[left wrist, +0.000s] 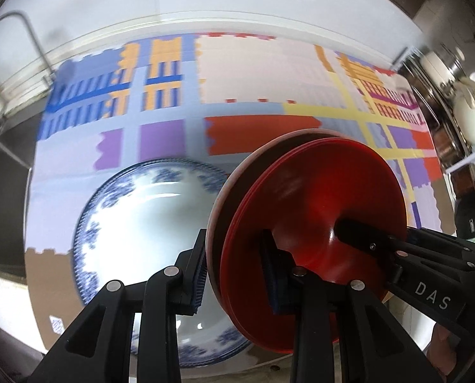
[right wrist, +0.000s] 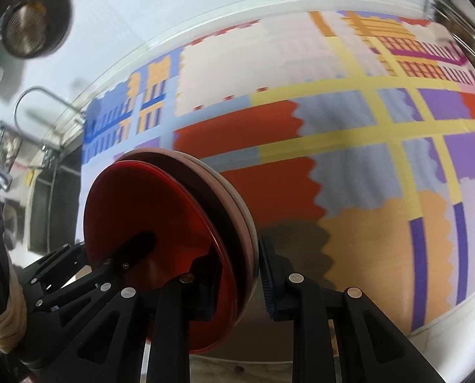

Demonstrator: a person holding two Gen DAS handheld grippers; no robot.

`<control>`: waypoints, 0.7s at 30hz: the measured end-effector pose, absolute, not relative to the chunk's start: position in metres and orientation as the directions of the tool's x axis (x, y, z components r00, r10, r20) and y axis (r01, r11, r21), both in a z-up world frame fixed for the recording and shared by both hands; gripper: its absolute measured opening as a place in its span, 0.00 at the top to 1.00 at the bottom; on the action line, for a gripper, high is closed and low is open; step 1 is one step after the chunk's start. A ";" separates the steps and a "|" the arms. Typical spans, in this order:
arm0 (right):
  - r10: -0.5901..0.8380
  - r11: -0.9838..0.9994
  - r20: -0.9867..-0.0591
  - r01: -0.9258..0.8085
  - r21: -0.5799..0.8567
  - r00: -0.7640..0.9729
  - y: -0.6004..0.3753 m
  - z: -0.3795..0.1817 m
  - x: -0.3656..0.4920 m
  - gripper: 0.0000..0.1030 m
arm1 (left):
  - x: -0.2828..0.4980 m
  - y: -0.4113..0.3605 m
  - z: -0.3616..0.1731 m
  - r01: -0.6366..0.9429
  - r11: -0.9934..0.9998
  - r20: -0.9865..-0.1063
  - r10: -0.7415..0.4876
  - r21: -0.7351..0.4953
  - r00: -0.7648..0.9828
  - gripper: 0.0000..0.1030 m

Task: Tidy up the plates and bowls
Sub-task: 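Carry the nested bowl stack with both grippers over the plate stack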

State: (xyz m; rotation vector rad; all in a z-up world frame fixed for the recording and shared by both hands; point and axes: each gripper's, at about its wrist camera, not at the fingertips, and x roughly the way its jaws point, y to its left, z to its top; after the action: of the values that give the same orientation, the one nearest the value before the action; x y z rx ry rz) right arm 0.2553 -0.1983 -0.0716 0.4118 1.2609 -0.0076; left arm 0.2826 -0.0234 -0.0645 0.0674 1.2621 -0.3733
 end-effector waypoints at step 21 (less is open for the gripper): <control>0.294 0.947 -0.930 0.068 0.315 0.219 -0.092 -0.080 0.269 0.77 | 0.272 0.075 -0.075 0.151 0.975 -0.950 -0.198 -0.165 0.241 0.70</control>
State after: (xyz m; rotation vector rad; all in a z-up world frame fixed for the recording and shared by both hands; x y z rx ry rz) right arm 0.2692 -0.0918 -0.0798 0.3164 1.3473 0.1601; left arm 0.2716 0.0745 -0.0755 -0.0418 1.3055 -0.2391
